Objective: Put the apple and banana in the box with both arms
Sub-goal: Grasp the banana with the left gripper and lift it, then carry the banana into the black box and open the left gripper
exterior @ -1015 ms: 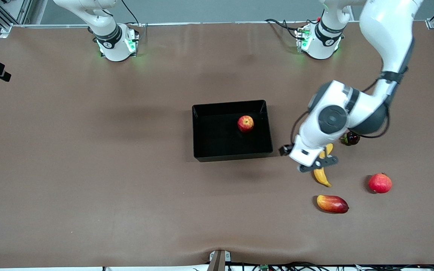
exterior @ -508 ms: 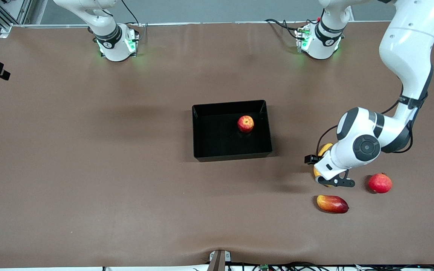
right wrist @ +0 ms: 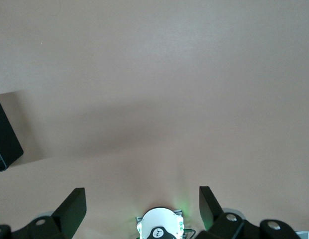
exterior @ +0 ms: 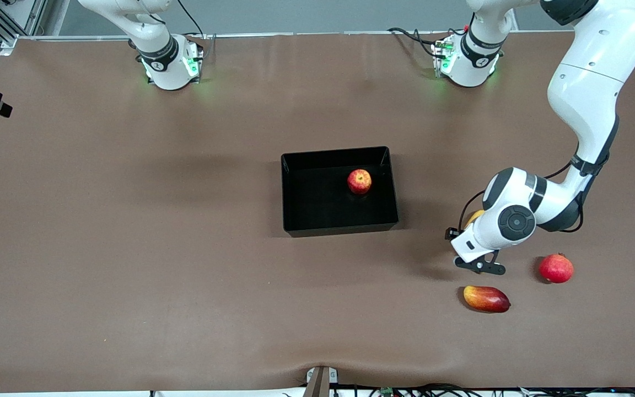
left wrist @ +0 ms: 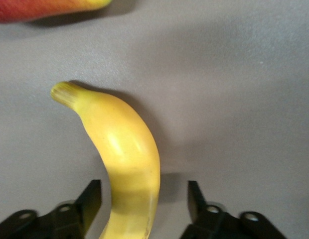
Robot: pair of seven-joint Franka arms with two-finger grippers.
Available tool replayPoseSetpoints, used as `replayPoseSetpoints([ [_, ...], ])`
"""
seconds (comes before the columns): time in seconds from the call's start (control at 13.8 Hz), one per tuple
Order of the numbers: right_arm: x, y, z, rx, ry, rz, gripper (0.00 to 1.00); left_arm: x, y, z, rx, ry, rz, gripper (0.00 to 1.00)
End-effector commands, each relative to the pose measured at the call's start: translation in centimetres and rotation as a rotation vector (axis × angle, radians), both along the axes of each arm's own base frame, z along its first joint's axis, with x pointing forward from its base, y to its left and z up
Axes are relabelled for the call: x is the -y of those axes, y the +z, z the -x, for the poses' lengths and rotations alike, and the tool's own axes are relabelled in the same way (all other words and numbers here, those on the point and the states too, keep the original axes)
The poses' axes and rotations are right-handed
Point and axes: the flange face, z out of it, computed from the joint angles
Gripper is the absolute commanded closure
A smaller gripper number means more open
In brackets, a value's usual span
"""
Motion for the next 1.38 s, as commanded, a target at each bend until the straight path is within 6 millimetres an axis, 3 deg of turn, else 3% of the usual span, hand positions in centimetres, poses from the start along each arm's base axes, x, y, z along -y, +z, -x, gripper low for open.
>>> replayPoseSetpoints([
  [0.0,0.4,0.1,-0.1,-0.003,-0.001,-0.022,0.0,-0.4,0.6,0.4,0.011,0.001,-0.017,1.0],
  [0.15,0.7,0.1,-0.1,-0.005,-0.006,-0.022,0.0,-0.3,1.7,0.5,0.013,0.009,-0.033,1.0],
  [0.29,1.1,0.0,0.0,-0.011,-0.015,-0.024,0.0,0.6,4.7,0.5,0.02,0.011,-0.052,1.0],
  [0.51,1.0,-0.1,0.0,-0.015,-0.013,-0.025,0.0,6.1,10.7,1.9,0.049,0.018,-0.051,1.0],
  [0.65,1.2,-0.1,0.1,-0.017,-0.016,-0.025,0.0,10.8,13.5,3.2,0.056,0.073,-0.02,1.0],
  [1.02,1.2,-0.1,0.0,-0.015,-0.016,-0.025,0.0,21.8,16.5,6.9,0.051,0.232,0.081,1.0],
  [1.31,1.5,-0.1,0.1,-0.016,-0.022,-0.027,0.0,29.7,15.4,9.4,-0.006,0.408,0.121,1.0],
])
